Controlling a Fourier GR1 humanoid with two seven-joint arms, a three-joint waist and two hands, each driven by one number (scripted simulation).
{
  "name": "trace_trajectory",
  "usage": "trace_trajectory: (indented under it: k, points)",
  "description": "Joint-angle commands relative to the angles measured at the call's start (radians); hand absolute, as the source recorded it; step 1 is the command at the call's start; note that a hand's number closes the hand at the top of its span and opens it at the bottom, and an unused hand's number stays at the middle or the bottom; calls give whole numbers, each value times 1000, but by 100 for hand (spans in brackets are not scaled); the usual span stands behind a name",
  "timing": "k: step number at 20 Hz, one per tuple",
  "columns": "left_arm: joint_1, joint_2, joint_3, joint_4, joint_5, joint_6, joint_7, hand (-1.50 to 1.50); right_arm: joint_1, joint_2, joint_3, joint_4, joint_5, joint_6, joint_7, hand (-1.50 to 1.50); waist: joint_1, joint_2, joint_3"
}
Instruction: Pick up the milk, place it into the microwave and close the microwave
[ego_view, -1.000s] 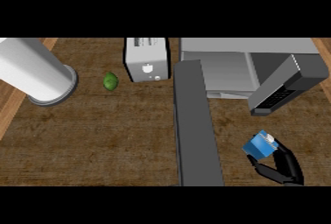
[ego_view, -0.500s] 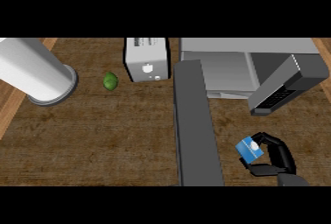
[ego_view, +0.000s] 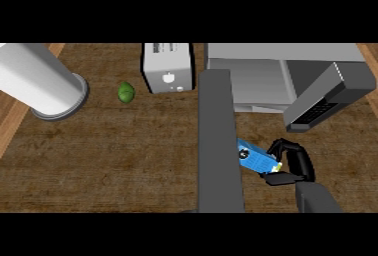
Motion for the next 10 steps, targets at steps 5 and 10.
trace_trajectory:
  k: [5, 10]
  points:
    - [-50, -9, -11, -12, 21, 1, 15, -150, -101, 32, -5, 32, 15, -90, -75, 150, -2, 1, 2]
    - [29, 0, 29, -68, 83, -21, 36, -150, -184, 13, -23, 27, 8, -123, -1, 150, 7, -2, 2]
